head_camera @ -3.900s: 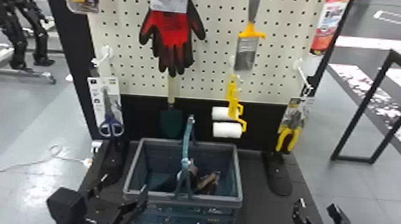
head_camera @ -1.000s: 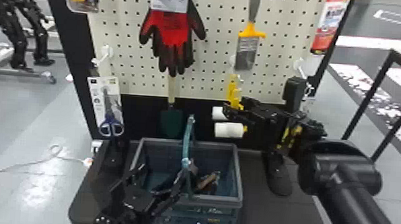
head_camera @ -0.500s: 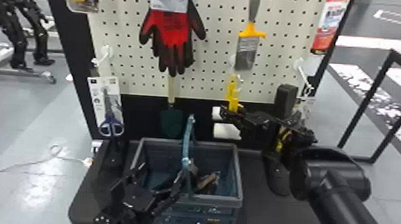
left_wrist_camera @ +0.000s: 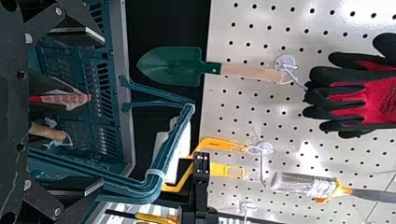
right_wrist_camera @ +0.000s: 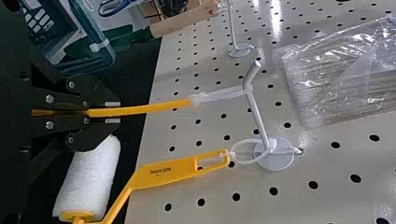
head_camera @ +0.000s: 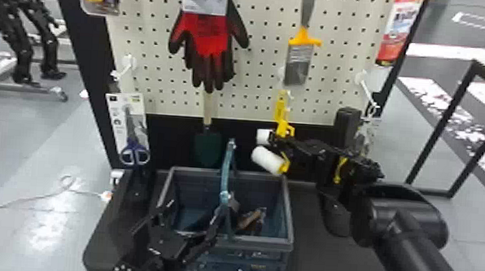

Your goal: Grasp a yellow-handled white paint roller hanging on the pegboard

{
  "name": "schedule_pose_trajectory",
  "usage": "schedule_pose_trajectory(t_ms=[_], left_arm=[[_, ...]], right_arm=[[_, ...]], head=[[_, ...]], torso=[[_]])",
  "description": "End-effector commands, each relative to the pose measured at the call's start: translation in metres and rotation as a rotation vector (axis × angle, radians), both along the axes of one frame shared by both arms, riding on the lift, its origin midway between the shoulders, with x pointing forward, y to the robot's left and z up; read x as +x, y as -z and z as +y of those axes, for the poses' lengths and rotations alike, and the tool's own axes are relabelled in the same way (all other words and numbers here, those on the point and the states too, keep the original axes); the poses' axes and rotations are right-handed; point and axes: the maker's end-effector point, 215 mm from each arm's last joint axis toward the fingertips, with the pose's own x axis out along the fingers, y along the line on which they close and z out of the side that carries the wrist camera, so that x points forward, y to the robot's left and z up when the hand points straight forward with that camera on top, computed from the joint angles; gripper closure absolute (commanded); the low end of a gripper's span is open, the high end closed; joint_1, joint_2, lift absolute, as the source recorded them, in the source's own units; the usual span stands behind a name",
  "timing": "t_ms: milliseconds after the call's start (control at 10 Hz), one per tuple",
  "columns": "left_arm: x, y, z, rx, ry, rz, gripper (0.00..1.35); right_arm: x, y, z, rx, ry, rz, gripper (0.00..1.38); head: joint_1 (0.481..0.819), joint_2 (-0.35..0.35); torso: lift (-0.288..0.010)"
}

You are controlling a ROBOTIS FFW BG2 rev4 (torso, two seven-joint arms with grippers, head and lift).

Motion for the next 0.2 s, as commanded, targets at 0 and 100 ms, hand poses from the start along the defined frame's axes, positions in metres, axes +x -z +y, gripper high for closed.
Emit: schedule_pose_trajectory(t_ms=[0,100], left_arm=[[-0.0003,0.0008,-0.0001,-0.002,-0.001,0.002,0.23],[-0.0008,0.0003,-0.0001,-0.002,-0.001,0.001,0.23]], right_arm=[[-0.0006,0.002,0.0,0.0,0.0,0.003,1.3],[-0.0006,0.0018,0.0,0.002,0.0,0.004,1.3]], head=[[0.549,0.0],[0.549,0.0]], torso=[[-0.1],[-0.1]])
